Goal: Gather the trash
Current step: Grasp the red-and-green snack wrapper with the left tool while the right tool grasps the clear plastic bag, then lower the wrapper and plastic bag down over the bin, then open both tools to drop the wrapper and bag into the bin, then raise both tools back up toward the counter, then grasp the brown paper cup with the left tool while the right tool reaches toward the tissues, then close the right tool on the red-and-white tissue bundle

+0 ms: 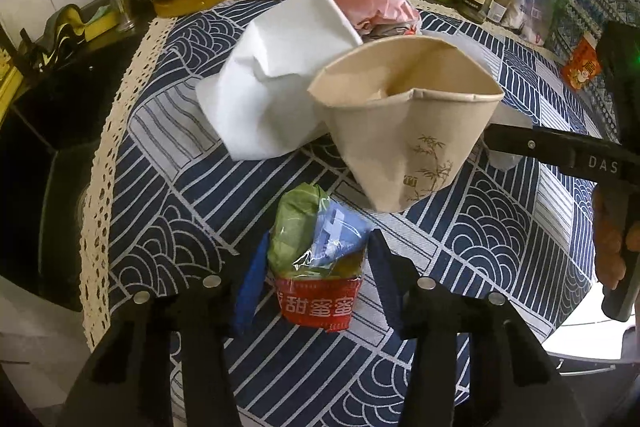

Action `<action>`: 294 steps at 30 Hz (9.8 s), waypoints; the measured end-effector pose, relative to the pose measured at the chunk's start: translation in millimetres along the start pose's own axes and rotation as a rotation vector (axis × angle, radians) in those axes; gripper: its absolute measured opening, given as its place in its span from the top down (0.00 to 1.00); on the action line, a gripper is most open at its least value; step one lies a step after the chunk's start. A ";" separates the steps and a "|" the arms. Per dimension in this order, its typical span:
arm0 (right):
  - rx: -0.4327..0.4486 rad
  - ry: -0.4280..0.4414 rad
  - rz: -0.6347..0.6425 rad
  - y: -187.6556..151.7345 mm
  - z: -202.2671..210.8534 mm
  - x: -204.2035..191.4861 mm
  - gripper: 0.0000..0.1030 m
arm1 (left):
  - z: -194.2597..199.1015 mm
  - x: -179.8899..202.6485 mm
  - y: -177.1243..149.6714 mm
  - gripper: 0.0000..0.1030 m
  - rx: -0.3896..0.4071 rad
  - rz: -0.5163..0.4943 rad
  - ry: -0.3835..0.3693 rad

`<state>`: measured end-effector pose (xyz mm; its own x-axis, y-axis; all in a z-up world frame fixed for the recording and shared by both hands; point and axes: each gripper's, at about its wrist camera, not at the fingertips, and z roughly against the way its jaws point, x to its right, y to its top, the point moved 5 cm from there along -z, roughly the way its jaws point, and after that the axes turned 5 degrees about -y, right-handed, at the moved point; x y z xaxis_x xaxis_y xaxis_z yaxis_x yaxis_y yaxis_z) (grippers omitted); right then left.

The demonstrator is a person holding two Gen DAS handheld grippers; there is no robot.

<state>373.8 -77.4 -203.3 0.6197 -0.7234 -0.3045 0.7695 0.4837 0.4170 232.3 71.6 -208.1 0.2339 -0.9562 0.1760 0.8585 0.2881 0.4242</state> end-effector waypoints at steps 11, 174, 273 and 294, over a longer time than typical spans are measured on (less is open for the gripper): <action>0.022 -0.003 -0.012 -15.0 20.4 -5.1 0.47 | 18.9 -1.2 -6.5 0.54 0.036 0.024 -0.016; 0.050 0.017 -0.227 -229.2 128.1 -122.0 0.05 | 96.5 8.9 -197.1 0.07 0.076 0.056 -0.183; 0.105 0.291 0.047 4.4 79.2 -53.4 0.05 | 79.4 -5.9 -14.4 0.36 0.218 0.311 -0.019; 0.084 0.373 0.224 83.9 5.0 -107.6 0.25 | 84.5 -28.6 -50.1 0.36 0.200 0.473 0.018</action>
<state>370.9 38.5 -131.3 0.7947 -0.3708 -0.4806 0.6045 0.5554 0.5711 144.0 88.9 -159.4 0.5852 -0.7190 0.3748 0.5534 0.6920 0.4635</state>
